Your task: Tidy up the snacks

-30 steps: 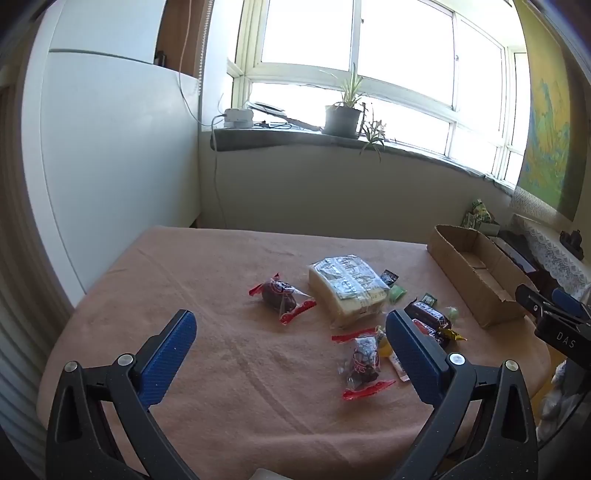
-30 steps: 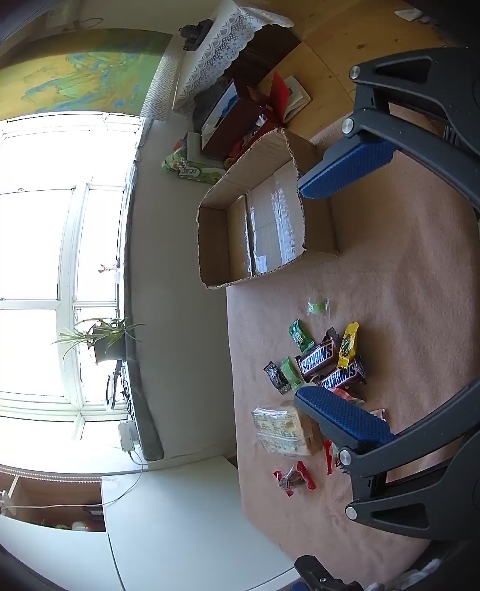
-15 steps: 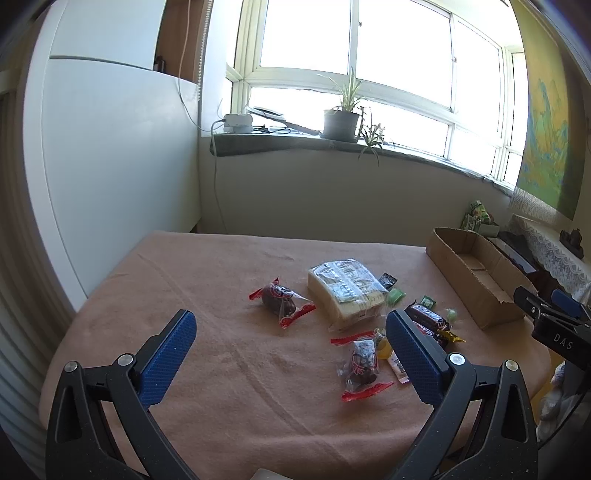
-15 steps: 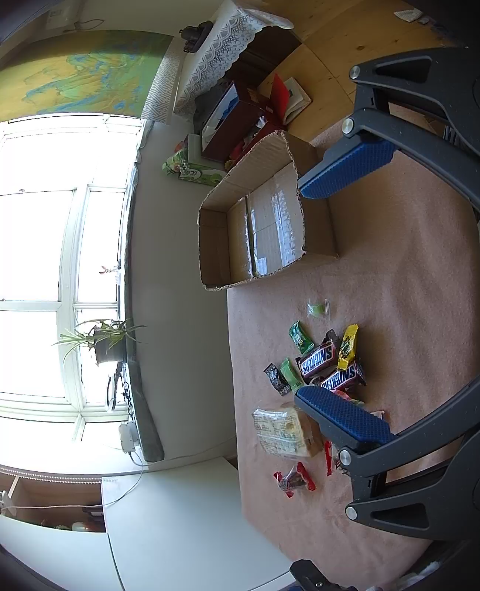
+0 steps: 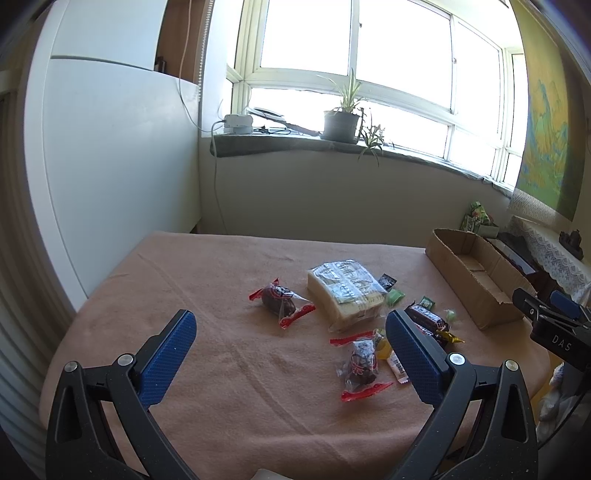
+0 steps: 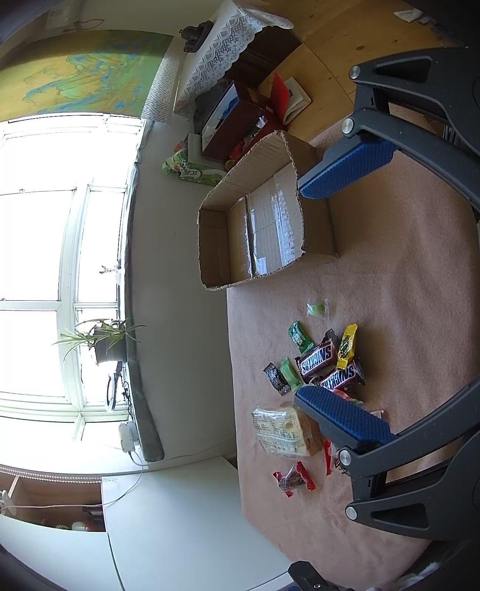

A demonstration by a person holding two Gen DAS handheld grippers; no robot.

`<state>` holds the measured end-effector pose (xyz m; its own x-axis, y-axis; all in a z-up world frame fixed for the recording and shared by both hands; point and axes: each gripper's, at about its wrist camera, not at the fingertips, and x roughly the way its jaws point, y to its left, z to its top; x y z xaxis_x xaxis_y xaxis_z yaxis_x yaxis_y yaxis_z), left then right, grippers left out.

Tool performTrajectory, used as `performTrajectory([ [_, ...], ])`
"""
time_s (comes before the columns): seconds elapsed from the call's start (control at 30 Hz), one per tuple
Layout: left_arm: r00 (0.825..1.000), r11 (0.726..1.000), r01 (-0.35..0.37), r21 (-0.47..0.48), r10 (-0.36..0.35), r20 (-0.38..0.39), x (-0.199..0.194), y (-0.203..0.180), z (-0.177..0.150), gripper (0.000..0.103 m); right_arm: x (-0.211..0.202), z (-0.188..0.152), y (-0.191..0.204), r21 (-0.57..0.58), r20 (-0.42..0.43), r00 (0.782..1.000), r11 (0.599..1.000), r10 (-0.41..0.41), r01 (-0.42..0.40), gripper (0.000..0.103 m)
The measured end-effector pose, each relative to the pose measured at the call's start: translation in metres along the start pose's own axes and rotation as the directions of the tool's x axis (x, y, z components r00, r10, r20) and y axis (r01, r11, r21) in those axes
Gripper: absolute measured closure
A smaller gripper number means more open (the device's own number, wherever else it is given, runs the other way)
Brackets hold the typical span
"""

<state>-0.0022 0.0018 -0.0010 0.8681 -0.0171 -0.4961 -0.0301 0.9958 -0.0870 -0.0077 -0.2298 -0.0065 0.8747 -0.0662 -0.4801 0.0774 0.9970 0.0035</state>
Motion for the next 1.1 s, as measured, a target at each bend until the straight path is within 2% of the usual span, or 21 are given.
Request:
performTrajectory([
  [1.1, 1.0, 1.0, 0.011, 0.005, -0.011, -0.004, 0.0047, -0.0032, 0.0007, 0.001, 0.0018, -0.0012, 0.0021, -0.006, -0.006, 1.0, 1.0, 0.003, -0.003, 0.0],
])
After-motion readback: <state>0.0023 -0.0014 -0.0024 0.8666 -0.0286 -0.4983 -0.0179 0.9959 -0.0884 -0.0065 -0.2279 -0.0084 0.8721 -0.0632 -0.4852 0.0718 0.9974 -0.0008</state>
